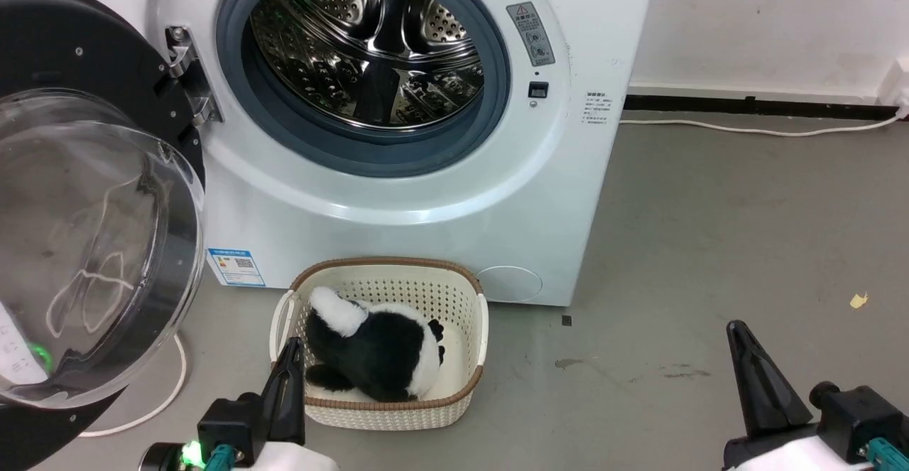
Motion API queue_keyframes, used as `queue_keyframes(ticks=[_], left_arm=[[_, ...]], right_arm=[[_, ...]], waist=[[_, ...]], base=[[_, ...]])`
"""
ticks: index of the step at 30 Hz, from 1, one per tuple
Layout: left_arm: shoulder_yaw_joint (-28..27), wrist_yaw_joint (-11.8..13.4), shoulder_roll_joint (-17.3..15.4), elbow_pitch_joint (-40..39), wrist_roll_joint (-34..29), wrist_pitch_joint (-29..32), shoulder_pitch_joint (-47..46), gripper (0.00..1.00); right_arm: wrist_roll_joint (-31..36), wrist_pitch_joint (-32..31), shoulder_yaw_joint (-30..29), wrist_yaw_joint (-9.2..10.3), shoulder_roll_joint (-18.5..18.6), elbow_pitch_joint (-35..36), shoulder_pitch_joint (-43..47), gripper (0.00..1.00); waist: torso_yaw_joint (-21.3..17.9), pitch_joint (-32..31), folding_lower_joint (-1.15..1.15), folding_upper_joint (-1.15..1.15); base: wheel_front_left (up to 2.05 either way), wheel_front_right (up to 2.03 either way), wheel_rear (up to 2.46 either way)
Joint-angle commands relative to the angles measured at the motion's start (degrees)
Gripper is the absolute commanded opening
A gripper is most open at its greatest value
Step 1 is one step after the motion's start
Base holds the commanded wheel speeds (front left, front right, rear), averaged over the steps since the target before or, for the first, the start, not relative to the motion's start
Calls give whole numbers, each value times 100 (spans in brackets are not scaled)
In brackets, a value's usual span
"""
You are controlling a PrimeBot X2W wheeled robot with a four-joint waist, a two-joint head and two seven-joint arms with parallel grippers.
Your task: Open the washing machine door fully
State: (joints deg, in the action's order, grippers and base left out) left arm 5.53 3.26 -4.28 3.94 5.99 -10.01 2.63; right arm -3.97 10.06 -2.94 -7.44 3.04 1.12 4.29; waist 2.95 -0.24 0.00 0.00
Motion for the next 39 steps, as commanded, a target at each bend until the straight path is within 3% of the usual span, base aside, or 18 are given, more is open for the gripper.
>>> queue_keyframes(ticks=[1, 39], left_arm=[[-35, -41, 30, -38, -60, 42, -70, 0], [-269, -170, 80, -199, -304, 475, -157, 0]], right_arm=[[62, -43, 19, -2, -6, -12, -64, 0], [213, -478, 143, -3, -10, -57, -229, 0]], waist=[[-8, 0, 0, 0], [-138, 11, 0, 0]], base=[[0, 0, 0], [0, 0, 0]])
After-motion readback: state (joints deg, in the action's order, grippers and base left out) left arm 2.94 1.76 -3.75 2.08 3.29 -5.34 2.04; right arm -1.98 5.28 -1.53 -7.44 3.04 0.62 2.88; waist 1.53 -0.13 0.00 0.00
